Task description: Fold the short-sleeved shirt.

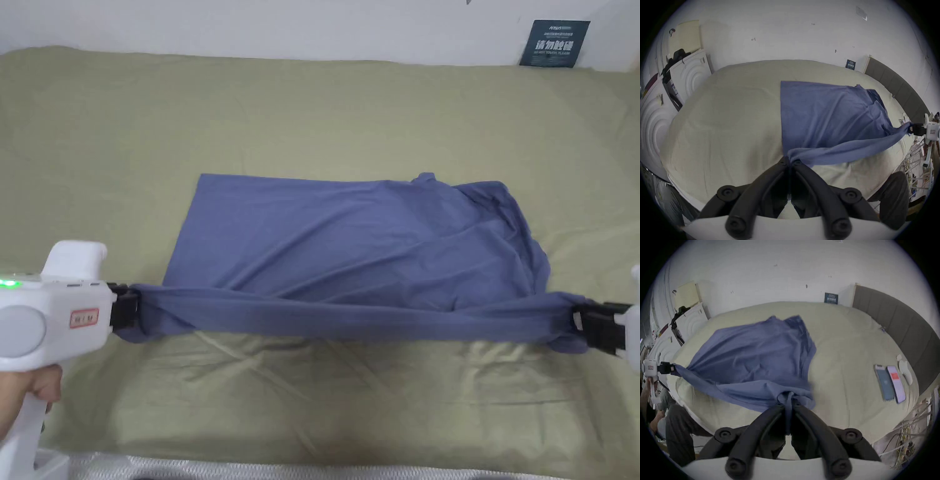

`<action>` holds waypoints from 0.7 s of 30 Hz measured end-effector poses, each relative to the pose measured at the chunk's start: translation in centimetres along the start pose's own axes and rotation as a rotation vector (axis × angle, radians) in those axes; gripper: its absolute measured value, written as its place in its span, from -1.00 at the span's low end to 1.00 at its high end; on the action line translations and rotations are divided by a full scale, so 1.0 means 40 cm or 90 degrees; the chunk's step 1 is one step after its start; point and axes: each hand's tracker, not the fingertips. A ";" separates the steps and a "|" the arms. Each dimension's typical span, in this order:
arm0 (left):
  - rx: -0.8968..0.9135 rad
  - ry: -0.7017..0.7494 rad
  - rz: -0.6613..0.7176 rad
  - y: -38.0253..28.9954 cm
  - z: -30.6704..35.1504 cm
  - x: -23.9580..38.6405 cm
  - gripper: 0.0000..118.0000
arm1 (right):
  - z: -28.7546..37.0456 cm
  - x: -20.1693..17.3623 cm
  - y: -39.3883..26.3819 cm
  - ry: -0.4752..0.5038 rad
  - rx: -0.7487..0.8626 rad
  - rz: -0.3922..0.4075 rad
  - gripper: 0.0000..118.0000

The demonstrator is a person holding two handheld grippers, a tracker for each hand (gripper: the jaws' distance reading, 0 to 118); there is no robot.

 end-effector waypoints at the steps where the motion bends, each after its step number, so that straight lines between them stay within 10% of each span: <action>1: 0.003 0.004 -0.001 0.024 -0.015 0.001 -0.98 | -0.018 0.001 0.026 -0.003 0.000 0.002 -0.93; 17: -0.087 0.013 0.014 0.247 -0.402 0.009 -0.95 | -0.445 0.049 0.229 -0.065 -0.126 0.016 -0.84; 20: -0.070 0.014 0.036 0.231 -0.399 0.001 0.92 | -0.442 0.067 0.212 -0.059 -0.129 -0.041 1.00; 21: -0.065 0.013 0.053 0.222 -0.383 -0.005 1.00 | -0.419 0.072 0.187 -0.048 -0.085 -0.061 0.83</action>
